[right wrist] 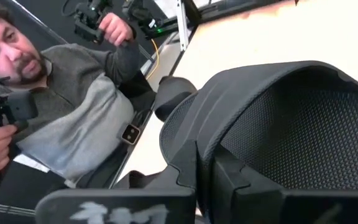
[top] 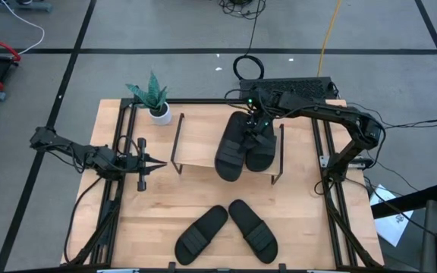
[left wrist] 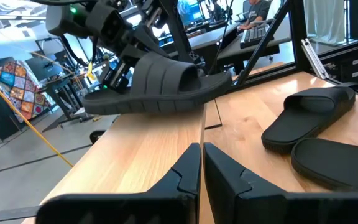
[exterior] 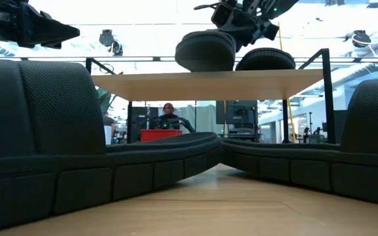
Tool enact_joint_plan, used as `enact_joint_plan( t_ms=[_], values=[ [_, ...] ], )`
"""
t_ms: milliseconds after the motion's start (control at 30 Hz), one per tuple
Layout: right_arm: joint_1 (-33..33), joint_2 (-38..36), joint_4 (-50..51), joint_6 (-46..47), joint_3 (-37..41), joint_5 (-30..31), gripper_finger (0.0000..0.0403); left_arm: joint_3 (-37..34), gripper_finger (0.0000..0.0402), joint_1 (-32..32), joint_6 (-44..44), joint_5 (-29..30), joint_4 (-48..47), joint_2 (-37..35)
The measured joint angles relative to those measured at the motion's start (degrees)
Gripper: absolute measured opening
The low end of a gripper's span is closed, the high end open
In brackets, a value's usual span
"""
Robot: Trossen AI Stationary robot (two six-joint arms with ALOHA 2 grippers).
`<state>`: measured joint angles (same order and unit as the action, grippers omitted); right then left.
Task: Pick and place slides into the shelf
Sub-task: Put the top left black slide on the shelf
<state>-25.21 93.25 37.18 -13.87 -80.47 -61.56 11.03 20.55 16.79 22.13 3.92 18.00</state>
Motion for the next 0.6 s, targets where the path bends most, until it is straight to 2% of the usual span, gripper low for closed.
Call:
enact_joint_plan(
  t_ms=[233, 600],
  values=[
    [0.00, 0.04, 1.67, -1.98, -0.02, 0.59, 0.0003, 0.00, 0.0026, 0.01, 0.67, 0.00, 0.00, 0.00],
    [-0.08, 0.61, 4.73, -4.06, -0.07, 6.61, 0.0008, 0.00, 0.0026, 0.01, 0.61, 0.00, 0.04, 0.00]
  ],
)
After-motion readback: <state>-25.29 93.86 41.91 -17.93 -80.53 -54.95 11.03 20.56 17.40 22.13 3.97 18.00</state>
